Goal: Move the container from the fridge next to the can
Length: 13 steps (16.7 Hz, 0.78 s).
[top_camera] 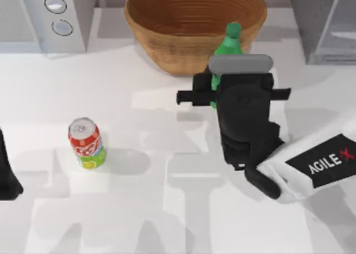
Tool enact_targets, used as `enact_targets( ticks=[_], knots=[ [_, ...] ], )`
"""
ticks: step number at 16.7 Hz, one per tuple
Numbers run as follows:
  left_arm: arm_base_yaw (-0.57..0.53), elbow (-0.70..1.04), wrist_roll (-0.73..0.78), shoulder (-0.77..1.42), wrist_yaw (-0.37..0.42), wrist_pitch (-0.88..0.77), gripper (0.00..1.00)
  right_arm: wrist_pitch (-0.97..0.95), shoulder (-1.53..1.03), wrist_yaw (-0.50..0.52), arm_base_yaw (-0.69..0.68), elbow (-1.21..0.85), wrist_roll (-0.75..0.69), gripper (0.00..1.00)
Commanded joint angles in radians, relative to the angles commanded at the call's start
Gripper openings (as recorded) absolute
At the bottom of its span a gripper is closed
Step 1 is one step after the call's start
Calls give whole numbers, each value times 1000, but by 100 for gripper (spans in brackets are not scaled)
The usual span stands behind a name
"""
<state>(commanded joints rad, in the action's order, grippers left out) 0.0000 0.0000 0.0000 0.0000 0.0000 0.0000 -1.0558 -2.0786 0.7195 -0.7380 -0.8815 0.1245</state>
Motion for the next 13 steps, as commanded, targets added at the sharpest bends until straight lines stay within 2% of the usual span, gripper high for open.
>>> enact_targets(
  ticks=[3, 5, 7, 13],
  knots=[
    [0, 0, 0, 0, 0, 0, 100, 28, -27, 195, -198, -33, 20, 0],
    [0, 0, 0, 0, 0, 0, 100, 43, -35, 275, -279, -48, 29, 0],
    [0, 0, 0, 0, 0, 0, 100, 51, -37, 311, -315, -54, 34, 0],
    [0, 0, 0, 0, 0, 0, 100, 51, -35, 313, -317, -53, 35, 0]
  ],
)
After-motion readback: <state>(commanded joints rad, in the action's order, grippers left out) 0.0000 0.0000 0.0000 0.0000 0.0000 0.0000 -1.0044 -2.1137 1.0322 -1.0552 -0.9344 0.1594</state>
